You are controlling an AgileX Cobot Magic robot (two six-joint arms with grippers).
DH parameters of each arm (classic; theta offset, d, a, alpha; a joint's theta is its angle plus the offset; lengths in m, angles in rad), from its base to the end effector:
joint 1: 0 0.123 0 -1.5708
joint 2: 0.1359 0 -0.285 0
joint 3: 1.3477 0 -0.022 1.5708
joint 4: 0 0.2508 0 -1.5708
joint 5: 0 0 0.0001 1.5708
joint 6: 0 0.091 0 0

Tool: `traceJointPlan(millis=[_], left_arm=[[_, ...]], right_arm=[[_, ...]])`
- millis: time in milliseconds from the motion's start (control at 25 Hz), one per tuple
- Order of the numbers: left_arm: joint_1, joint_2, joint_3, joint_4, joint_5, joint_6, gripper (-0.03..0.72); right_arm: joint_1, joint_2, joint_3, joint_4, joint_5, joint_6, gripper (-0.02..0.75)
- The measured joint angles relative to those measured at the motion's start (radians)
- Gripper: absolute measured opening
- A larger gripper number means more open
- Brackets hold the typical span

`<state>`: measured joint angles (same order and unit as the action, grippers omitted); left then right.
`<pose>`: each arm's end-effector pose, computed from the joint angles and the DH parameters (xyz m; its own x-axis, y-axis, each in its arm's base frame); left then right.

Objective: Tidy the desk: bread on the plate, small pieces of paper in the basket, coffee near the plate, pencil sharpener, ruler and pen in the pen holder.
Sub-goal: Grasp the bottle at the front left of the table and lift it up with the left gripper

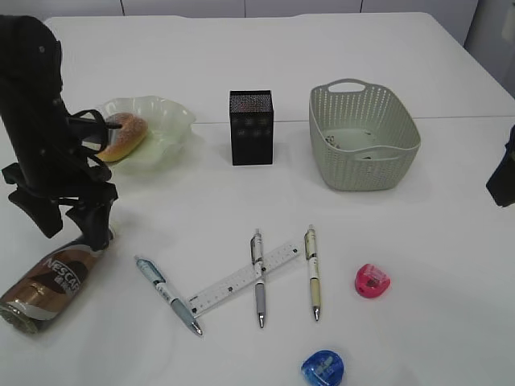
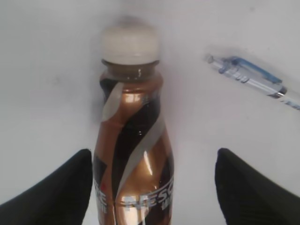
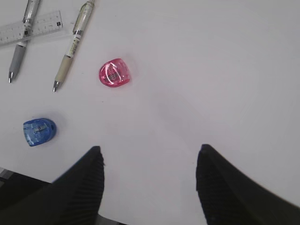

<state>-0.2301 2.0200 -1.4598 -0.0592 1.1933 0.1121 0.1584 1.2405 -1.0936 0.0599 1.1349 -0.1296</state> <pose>0.3708 -0.0920 0.1755 -0.9452 0.3139 0.0894 0.3091 0.9489 -0.0631 0.2263 0.0412 0.3251 -0.8947 -0.2482 -0.3713 -0.2718 0.9623 0.0119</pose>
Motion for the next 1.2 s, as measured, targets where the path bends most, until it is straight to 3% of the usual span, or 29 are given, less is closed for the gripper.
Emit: traceJointPlan(millis=[960,1080,1200], left_arm=[[0.0,0.153,-0.004,0.015,-0.06,-0.002,0.585],[0.0,0.159,-0.004,0.039,-0.064,-0.002,0.538],[0.0,0.161,-0.004,0.059,-0.064,-0.002,0.42]], right_arm=[[0.0,0.0,0.0,-0.031,0.0,0.0,0.487],[0.0,0.0,0.0,-0.045,0.0,0.0,0.487],[0.0,0.0,0.0,-0.05,0.0,0.0,0.486]])
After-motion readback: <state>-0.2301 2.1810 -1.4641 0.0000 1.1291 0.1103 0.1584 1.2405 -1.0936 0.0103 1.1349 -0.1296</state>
